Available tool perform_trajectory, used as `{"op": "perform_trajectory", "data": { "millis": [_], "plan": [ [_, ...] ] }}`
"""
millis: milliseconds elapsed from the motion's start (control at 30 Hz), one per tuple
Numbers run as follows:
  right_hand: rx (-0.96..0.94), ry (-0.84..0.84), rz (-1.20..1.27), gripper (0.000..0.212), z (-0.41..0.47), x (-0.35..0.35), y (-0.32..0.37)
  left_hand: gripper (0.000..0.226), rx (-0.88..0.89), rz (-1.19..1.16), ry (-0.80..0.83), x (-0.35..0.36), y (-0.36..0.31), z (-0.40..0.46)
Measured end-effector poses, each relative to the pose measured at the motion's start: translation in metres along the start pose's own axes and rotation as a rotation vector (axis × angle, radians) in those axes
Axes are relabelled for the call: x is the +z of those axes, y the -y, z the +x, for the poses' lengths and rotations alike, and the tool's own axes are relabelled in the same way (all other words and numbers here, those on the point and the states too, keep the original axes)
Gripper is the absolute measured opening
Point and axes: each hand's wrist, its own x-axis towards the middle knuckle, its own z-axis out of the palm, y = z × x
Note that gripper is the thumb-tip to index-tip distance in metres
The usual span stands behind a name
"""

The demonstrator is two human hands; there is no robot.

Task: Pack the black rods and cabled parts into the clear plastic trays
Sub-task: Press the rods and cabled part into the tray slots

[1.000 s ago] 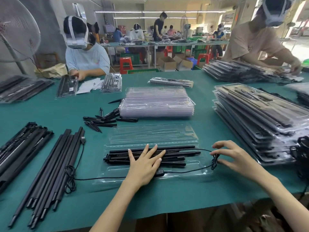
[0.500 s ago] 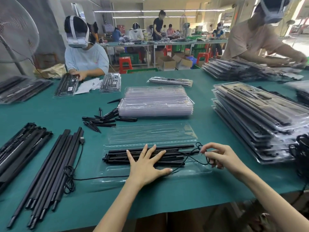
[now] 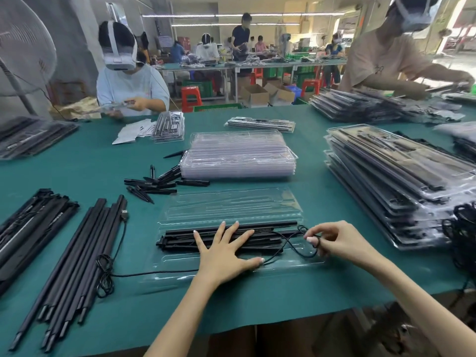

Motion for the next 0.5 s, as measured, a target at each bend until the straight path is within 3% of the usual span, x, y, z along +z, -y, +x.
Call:
{"op": "perform_trajectory", "data": {
  "millis": [167, 333, 400, 500],
  "plan": [
    [-0.201, -0.139, -0.123, 0.017, 0.004, 0.001, -0.003, 0.076, -0.009, 0.019, 0.046, -0.003, -0.003, 0.003],
    [-0.574, 0.025, -0.365, 0.023, 0.006, -0.007, 0.011, 0.070, 0.011, 0.083, 0.050, 0.004, -0.002, 0.001],
    [-0.656, 0.010, -0.530, 0.044, 0.005, -0.007, 0.017, 0.069, -0.001, 0.071, 0.061, 0.004, -0.002, 0.003],
    [-0.762, -0.068, -0.637, 0.046, 0.003, 0.001, 0.021, 0.068, -0.034, 0.044, 0.034, 0.006, -0.006, 0.005]
  ]
}}
